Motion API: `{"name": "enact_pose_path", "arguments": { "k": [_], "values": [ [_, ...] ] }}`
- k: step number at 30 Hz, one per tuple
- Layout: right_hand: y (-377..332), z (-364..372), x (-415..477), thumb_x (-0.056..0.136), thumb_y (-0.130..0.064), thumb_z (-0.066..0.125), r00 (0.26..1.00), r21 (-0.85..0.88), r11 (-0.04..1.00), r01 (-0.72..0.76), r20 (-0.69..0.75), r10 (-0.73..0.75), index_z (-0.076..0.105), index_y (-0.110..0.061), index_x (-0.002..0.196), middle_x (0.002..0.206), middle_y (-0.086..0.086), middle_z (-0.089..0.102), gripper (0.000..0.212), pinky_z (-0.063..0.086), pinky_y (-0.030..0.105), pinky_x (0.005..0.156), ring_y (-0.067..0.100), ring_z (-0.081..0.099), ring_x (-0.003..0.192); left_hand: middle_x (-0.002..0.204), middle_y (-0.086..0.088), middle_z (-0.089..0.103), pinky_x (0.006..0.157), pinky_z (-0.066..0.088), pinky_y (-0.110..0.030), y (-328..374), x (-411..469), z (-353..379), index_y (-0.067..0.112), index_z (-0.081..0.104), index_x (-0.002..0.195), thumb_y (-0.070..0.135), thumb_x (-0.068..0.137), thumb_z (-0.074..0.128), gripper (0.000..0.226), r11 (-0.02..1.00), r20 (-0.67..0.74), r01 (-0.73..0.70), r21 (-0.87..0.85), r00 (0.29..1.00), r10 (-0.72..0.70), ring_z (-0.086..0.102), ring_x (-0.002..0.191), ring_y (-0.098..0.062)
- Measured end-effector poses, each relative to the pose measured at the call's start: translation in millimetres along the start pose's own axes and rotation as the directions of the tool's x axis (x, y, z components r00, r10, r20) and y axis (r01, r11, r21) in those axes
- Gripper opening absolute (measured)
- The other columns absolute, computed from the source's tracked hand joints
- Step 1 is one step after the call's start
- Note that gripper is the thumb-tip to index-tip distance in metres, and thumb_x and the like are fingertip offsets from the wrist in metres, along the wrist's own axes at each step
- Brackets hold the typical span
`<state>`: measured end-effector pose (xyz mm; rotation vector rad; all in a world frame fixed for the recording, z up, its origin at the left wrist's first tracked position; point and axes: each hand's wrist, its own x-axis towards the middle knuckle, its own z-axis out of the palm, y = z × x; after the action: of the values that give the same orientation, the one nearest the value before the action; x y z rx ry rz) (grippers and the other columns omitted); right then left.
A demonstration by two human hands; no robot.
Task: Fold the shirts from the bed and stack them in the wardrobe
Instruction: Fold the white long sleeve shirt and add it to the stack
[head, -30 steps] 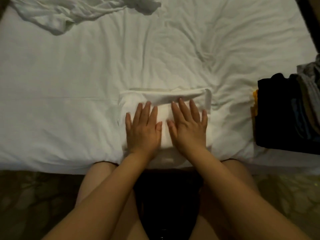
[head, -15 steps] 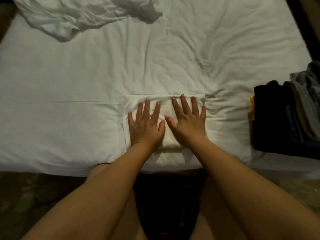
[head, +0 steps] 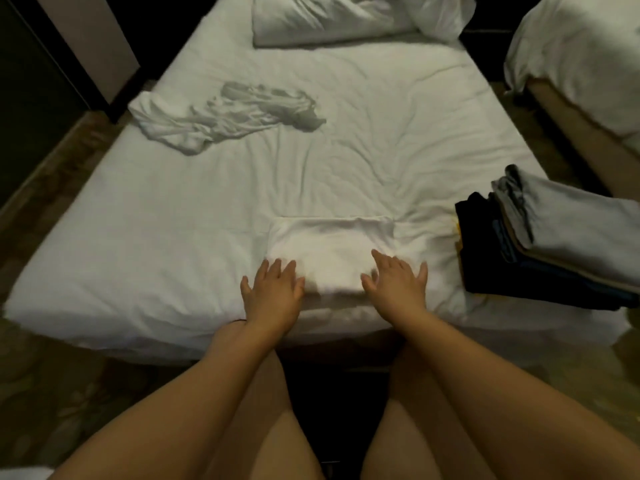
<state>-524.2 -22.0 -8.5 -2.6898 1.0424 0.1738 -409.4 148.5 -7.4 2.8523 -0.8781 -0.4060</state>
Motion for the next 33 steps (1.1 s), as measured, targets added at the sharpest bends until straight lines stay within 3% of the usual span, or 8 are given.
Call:
{"name": "enact_pose_path", "arguments": {
  "k": [5, 19, 22, 24, 27, 29, 31, 33],
  "values": [
    [-20.5, -38.8, -7.7, 0.098, -0.039, 0.033, 0.985, 0.012, 0.998, 0.057, -0.165, -0.055, 0.033, -0.026, 0.141, 0.144, -0.003, 0.041, 0.046, 0.002, 0.054, 0.113, 0.020, 0.033, 0.134, 0.153, 0.000, 0.029, 0.107, 0.028, -0.043, -2.2, -13.5, -34.9, 0.031, 0.032, 0.144, 0.042, 0.099, 0.028, 0.046, 1.000, -0.189, 0.005, 0.011, 0.982, -0.003, 0.039, 0.133, -0.024],
    [-86.1, -63.9, 82.4, 0.098, -0.039, 0.032, 0.975, 0.002, 0.986, 0.169, -0.148, -0.167, 0.039, -0.025, 0.138, 0.138, -0.003, 0.048, 0.043, 0.003, 0.052, 0.113, 0.022, 0.036, 0.132, 0.141, 0.002, 0.047, 0.099, 0.032, -0.041, -38.5, 75.1, -92.3, 0.027, 0.042, 0.138, 0.035, 0.099, 0.030, 0.041, 0.997, -0.338, 0.078, -0.017, 0.938, -0.079, 0.047, 0.124, -0.024],
    [-95.1, -58.1, 111.9, 0.099, -0.039, 0.032, 0.981, 0.028, 0.986, 0.163, -0.115, -0.158, 0.039, -0.024, 0.138, 0.138, -0.003, 0.048, 0.043, 0.006, 0.050, 0.113, 0.023, 0.036, 0.131, 0.141, -0.001, 0.045, 0.096, 0.036, -0.040, -45.6, 98.9, -83.4, 0.027, 0.038, 0.140, 0.038, 0.099, 0.029, 0.043, 0.994, -0.276, 0.095, -0.061, 0.955, -0.109, 0.047, 0.123, -0.027],
    [-90.0, -42.6, 119.6, 0.098, -0.039, 0.033, 0.987, 0.027, 0.990, 0.135, -0.088, -0.133, 0.036, -0.025, 0.139, 0.143, -0.003, 0.042, 0.044, 0.009, 0.050, 0.113, 0.023, 0.031, 0.134, 0.142, -0.006, 0.043, 0.097, 0.039, -0.041, -48.5, 103.9, -60.6, 0.030, 0.033, 0.142, 0.043, 0.098, 0.029, 0.047, 0.983, -0.145, 0.111, -0.147, 0.980, -0.133, 0.045, 0.123, -0.030],
    [-65.3, -6.7, 110.6, 0.095, -0.047, 0.035, 1.000, 0.002, 1.000, -0.002, 0.031, 0.002, 0.026, -0.031, 0.144, 0.156, 0.001, 0.016, 0.052, 0.012, 0.053, 0.112, 0.029, 0.011, 0.143, 0.138, -0.014, 0.043, 0.098, 0.039, -0.041, -42.0, 94.3, -13.5, 0.033, 0.027, 0.144, 0.051, 0.095, 0.030, 0.052, 0.963, 0.084, 0.147, -0.225, 0.988, -0.131, 0.044, 0.121, -0.034],
    [-46.4, 10.0, 101.4, 0.089, -0.062, 0.036, 0.989, 0.016, 0.992, -0.123, 0.082, 0.121, 0.015, -0.037, 0.146, 0.158, 0.003, -0.002, 0.065, 0.011, 0.057, 0.112, 0.032, -0.001, 0.144, 0.137, -0.017, 0.041, 0.099, 0.036, -0.039, -29.9, 86.3, 3.1, 0.033, 0.024, 0.146, 0.051, 0.094, 0.035, 0.056, 0.926, 0.112, 0.176, -0.334, 0.983, -0.146, 0.043, 0.121, -0.035],
    [-36.5, 14.4, 95.3, 0.080, -0.075, 0.037, 0.964, 0.054, 0.968, -0.246, 0.113, 0.239, 0.002, -0.040, 0.147, 0.158, 0.007, -0.011, 0.083, 0.014, 0.056, 0.110, 0.036, 0.000, 0.143, 0.135, -0.019, 0.044, 0.096, 0.037, -0.034, -18.2, 83.8, 7.5, 0.032, 0.011, 0.149, 0.048, 0.095, 0.040, 0.064, 0.866, 0.128, 0.177, -0.468, 0.983, -0.131, 0.046, 0.119, -0.035],
    [-34.9, 11.0, 91.5, 0.074, -0.079, 0.043, 0.945, 0.138, 0.937, -0.320, 0.125, 0.303, -0.004, -0.039, 0.147, 0.156, 0.014, -0.005, 0.096, 0.021, 0.052, 0.109, 0.040, 0.012, 0.140, 0.135, -0.019, 0.047, 0.092, 0.038, -0.032, -12.6, 85.8, 5.7, 0.030, -0.001, 0.149, 0.045, 0.095, 0.044, 0.072, 0.832, 0.146, 0.187, -0.522, 0.981, -0.129, 0.050, 0.117, -0.035]
  ]
}}
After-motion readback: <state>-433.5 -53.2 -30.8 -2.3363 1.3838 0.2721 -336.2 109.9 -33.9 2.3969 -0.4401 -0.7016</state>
